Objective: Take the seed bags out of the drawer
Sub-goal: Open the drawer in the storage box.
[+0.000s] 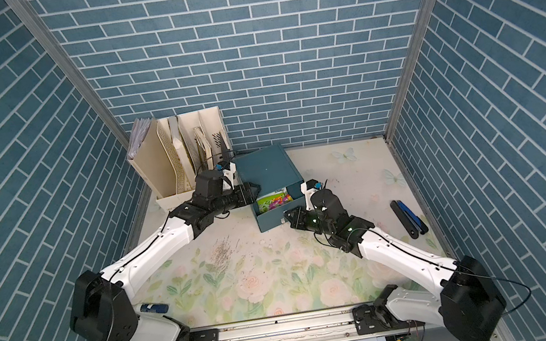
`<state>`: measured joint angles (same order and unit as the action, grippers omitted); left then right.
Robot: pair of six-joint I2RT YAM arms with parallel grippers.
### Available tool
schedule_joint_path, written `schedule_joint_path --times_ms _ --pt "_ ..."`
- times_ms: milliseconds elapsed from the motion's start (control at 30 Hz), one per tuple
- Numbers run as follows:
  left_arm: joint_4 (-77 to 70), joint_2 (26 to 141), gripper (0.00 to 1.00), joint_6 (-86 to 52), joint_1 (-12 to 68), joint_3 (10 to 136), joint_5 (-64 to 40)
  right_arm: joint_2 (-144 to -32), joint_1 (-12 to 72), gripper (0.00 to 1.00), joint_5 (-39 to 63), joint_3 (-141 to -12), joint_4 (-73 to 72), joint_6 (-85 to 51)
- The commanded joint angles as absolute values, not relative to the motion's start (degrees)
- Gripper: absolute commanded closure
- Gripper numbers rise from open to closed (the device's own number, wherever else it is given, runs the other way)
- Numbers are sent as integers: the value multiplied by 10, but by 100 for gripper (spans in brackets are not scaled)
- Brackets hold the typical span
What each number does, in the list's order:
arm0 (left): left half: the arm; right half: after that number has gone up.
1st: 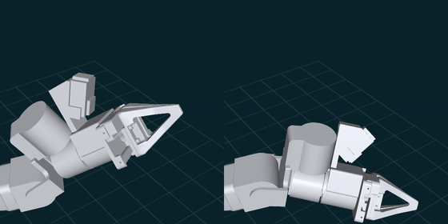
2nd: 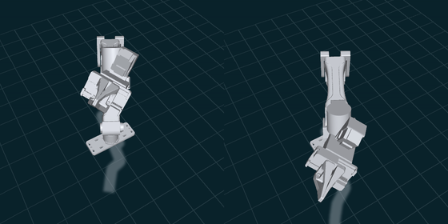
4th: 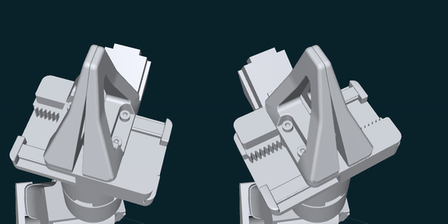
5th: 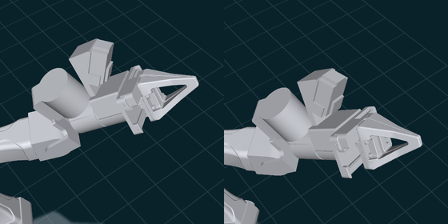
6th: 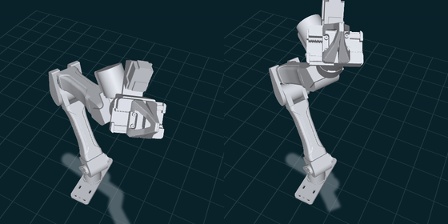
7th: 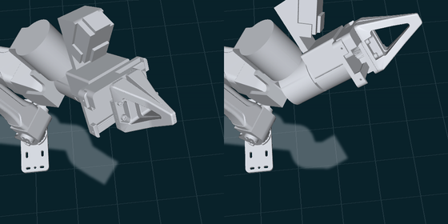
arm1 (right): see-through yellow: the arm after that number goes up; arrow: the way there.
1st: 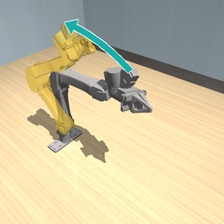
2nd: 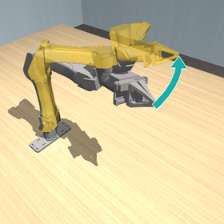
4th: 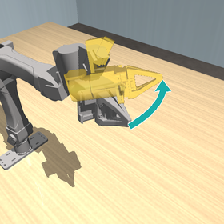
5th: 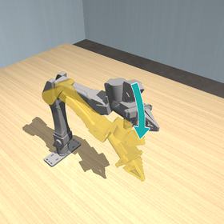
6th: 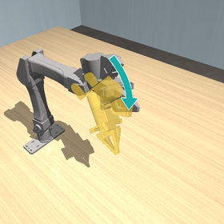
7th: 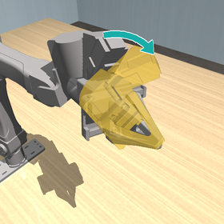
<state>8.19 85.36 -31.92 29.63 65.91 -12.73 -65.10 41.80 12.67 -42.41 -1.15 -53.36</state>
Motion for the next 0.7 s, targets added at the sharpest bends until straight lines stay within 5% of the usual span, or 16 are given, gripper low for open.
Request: schedule_joint_path --times_ms 0,667 --pt "121 848 21 -306 285 646 -115 -628 428 100 133 -418 34 -533" --pt "132 851 21 -298 282 653 -122 -577 470 100 121 -419 118 -557"
